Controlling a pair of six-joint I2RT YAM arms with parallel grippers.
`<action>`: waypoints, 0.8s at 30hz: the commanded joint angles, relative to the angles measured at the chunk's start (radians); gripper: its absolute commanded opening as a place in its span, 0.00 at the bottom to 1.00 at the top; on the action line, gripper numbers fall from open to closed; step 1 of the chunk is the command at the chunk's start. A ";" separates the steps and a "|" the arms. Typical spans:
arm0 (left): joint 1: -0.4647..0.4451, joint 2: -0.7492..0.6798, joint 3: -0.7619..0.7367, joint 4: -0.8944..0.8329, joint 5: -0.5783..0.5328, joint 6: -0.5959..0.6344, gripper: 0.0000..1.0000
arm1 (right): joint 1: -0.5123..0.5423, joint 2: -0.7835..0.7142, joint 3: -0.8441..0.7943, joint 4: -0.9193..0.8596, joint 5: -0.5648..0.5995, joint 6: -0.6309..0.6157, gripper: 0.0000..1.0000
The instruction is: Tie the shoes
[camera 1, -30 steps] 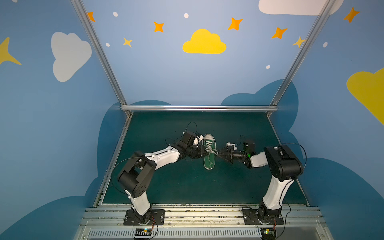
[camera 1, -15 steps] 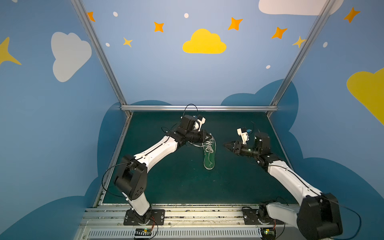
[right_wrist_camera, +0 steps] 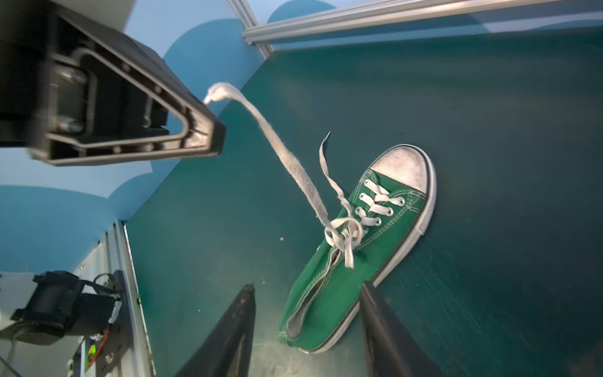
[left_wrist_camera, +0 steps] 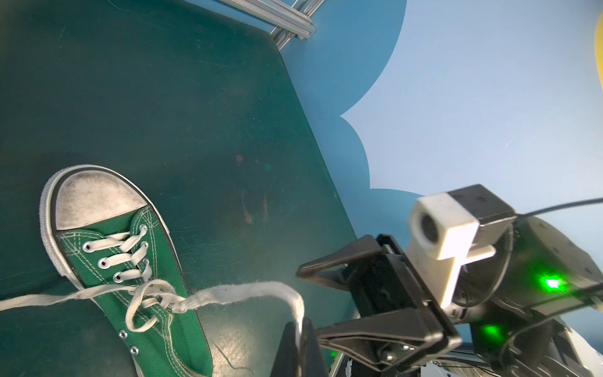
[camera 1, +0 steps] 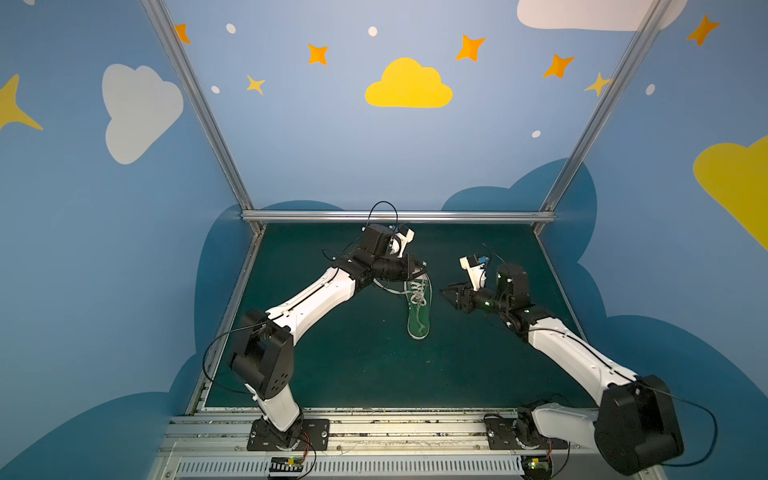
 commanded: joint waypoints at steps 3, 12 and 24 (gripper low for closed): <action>0.003 -0.020 0.028 0.005 0.032 -0.008 0.04 | 0.038 0.111 0.106 0.046 -0.066 -0.067 0.47; 0.002 -0.038 0.023 -0.002 0.028 -0.005 0.05 | 0.081 0.303 0.246 0.075 -0.090 -0.057 0.36; 0.047 -0.075 -0.039 -0.008 0.029 0.008 0.18 | 0.082 0.315 0.279 0.022 -0.062 -0.030 0.02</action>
